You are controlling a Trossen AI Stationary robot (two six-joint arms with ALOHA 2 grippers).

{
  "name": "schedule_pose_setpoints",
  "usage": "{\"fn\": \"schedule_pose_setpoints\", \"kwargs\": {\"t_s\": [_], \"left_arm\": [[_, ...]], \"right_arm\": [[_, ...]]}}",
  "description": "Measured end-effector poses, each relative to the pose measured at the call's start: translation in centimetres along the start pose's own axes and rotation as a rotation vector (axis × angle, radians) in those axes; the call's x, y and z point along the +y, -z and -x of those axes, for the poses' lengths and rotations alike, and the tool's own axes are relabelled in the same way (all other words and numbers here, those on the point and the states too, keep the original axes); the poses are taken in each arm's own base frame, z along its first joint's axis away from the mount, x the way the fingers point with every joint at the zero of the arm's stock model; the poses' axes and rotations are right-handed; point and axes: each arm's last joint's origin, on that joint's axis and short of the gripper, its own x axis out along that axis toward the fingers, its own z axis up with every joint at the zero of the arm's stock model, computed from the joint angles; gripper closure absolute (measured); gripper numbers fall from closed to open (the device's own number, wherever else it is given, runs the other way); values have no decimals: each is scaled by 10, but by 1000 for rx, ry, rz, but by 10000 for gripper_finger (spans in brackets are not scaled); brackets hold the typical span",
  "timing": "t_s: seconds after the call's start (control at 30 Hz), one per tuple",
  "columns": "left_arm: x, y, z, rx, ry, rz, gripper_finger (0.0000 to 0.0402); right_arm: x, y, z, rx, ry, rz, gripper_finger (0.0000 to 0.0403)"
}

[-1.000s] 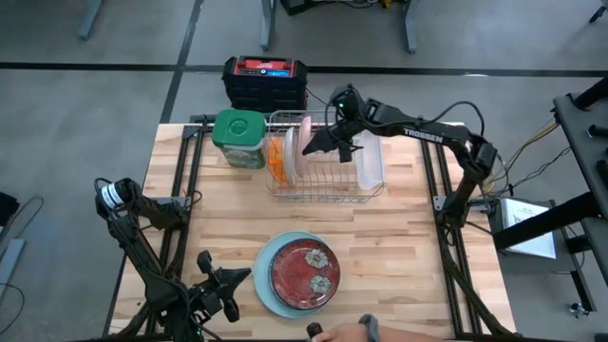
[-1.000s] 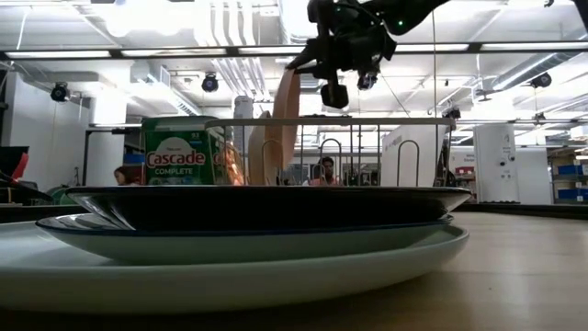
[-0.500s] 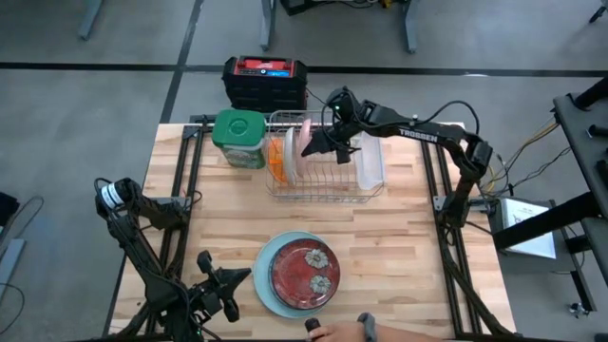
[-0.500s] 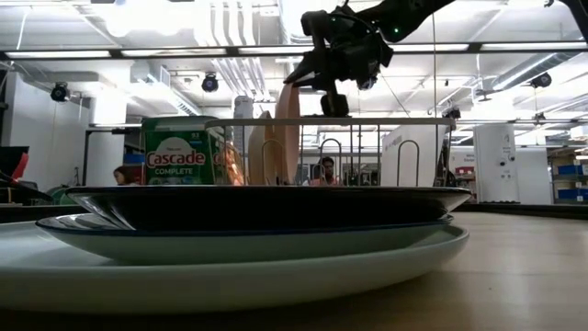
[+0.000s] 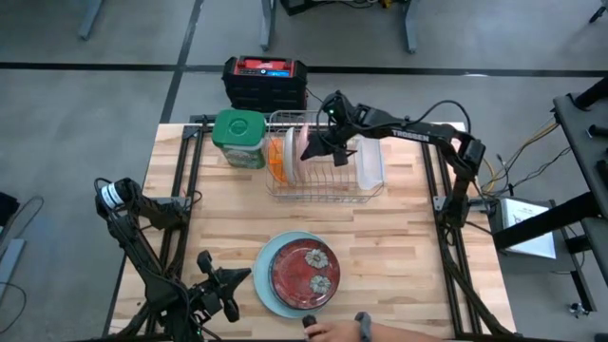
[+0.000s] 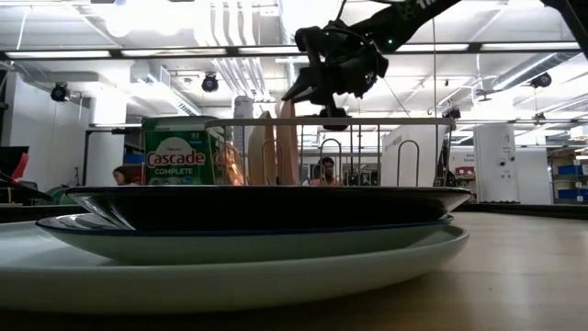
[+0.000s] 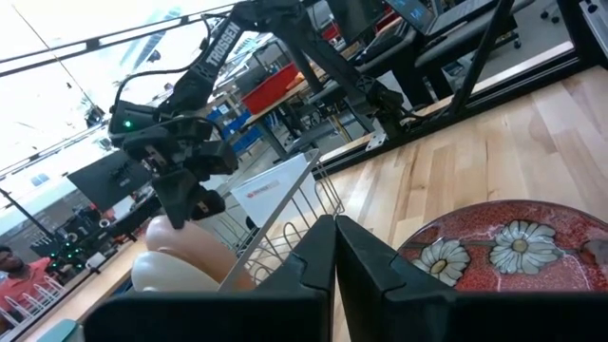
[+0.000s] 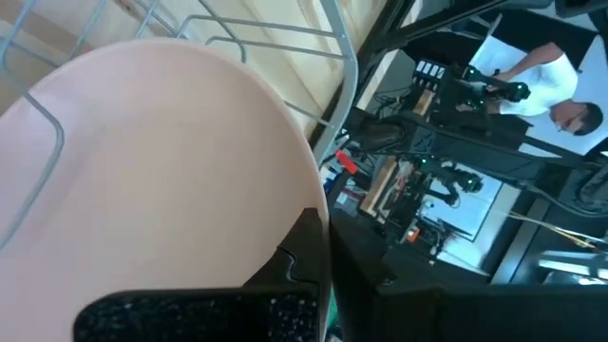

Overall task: Sort dishes
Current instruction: Put the pink plate in the dishwasher rack

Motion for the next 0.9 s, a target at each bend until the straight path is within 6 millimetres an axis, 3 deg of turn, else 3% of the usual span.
{"fn": "schedule_pose_setpoints", "kwargs": {"t_s": [0.2, 0.9], "left_arm": [[0, 0, 0, 0, 0, 1, 401], [0, 0, 0, 0, 0, 2, 401]], "right_arm": [[3, 0, -3, -1, -10, -53, 400], [6, 6, 2, 90, -77, -150, 330]]}}
